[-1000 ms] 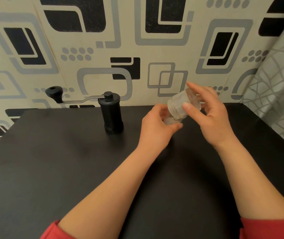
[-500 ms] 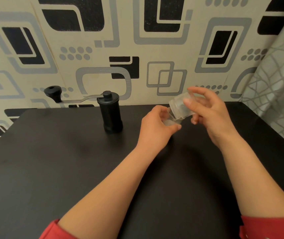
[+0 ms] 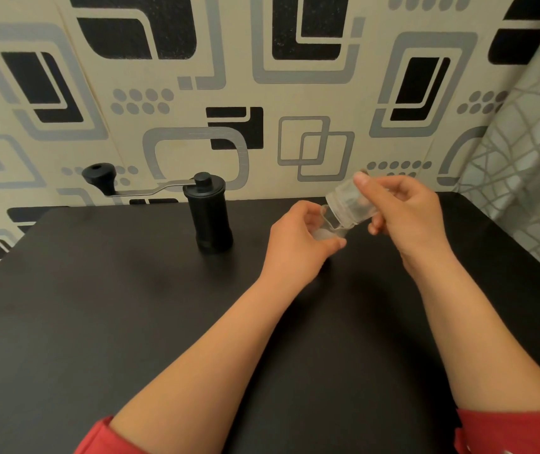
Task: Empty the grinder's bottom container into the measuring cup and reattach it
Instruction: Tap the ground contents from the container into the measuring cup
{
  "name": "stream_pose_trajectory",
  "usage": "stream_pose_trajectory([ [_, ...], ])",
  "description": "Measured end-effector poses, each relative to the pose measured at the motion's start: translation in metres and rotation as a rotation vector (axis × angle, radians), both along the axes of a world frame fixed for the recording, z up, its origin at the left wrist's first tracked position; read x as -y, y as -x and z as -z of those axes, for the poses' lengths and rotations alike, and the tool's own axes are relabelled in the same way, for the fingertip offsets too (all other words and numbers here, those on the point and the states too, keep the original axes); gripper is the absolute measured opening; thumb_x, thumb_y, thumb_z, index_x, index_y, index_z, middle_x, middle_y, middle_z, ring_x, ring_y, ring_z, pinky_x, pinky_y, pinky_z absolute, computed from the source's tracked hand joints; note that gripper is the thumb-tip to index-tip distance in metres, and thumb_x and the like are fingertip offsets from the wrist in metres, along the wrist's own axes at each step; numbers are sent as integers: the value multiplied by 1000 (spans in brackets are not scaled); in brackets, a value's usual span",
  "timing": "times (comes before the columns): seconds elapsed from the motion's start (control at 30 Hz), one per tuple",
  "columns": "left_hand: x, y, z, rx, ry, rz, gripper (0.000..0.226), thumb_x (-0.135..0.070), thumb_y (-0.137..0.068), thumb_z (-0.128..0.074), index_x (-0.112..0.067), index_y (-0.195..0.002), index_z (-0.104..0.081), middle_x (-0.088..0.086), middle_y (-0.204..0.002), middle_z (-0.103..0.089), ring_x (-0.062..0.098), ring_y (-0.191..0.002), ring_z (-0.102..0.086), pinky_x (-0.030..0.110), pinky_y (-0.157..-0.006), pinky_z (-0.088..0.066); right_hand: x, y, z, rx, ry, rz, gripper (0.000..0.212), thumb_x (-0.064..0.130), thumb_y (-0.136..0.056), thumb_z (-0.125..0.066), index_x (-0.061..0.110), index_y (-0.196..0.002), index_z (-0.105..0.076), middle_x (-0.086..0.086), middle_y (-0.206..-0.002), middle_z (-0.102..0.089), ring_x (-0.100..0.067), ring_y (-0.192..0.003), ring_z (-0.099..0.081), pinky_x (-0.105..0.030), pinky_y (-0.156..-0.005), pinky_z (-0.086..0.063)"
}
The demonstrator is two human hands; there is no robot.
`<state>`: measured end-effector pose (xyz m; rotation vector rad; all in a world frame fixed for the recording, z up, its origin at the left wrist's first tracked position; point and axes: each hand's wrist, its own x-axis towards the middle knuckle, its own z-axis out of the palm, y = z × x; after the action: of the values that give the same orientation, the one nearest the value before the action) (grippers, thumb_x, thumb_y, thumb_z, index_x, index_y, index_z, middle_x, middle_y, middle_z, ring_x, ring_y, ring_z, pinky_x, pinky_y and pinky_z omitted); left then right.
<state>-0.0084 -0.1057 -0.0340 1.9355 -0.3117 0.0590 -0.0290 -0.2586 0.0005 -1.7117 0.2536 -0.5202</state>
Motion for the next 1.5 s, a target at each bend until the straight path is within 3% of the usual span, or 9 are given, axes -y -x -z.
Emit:
stream_pose_trajectory([
  [0.13, 0, -1, 1, 18, -16, 5, 51, -22, -69, -86, -25, -113, -61, -10, -105, -66, 3, -96, -61, 14, -80, -45, -1, 1, 1, -8, 41, 29, 58, 71, -68, -72, 20, -96, -68, -12, -84, -73, -10, -50, -59, -36, -68, -56],
  [0.5, 0, -1, 0, 26, -51, 4, 52, -23, -69, -86, -25, -115, -60, -10, -107, -65, 3, -96, -59, 9, -76, -41, -1, 2, 1, 36, 134, 71, 53, 66, -73, -73, 21, -100, -65, 12, -57, -66, -2, -47, -59, -22, -59, -50],
  [0.77, -1, -1, -1, 28, -51, 6, 50, -24, -70, -85, -27, -112, -59, -11, -106, -64, 3, -96, -59, 12, -77, -42, -5, 5, 0, 127, 186, 64, 47, 53, -77, -77, 16, -104, -65, 7, -63, -62, 0, -48, -58, -6, -54, -45],
  [0.9, -2, -1, -2, 26, -50, 13, 49, -23, -70, -85, -29, -111, -59, -13, -105, -64, 2, -97, -59, 11, -76, -41, -9, 7, -3, 125, 218, 56, 44, 52, -76, -78, 20, -102, -63, 6, -72, -63, 5, -51, -57, -9, -48, -43],
  [1.1, -1, 0, -1, 27, -56, 14, 50, -23, -71, -85, -29, -112, -58, -12, -107, -64, 3, -98, -58, 10, -74, -39, -9, 7, -2, 103, 243, 44, 39, 56, -74, -78, 28, -97, -61, 6, -76, -64, 1, -56, -59, -11, -50, -45],
  [1.2, -1, 1, -2, 15, -31, 4, 49, -25, -70, -85, -29, -112, -58, -12, -106, -64, 3, -96, -59, 10, -75, -41, -9, 6, 0, 101, 163, 51, 44, 58, -75, -75, 23, -99, -63, 4, -72, -65, 0, -52, -59, -11, -53, -48],
  [1.37, 0, 0, -3, -72, 71, -23, 48, -27, -70, -84, -26, -113, -61, -11, -103, -66, 3, -94, -63, 18, -80, -50, -8, 4, -2, 13, -211, -18, 67, 69, -73, -67, 12, -109, -65, 1, -77, -70, -8, -55, -59, -29, -60, -54],
  [1.5, -2, -2, -5, -225, 245, -40, 44, -24, -73, -85, -21, -111, -64, -5, -103, -72, 10, -95, -68, 23, -82, -53, -7, 4, -3, 13, -476, -105, 55, 58, -85, -66, 13, -117, -66, 0, -84, -71, -6, -55, -56, -25, -55, -53],
])
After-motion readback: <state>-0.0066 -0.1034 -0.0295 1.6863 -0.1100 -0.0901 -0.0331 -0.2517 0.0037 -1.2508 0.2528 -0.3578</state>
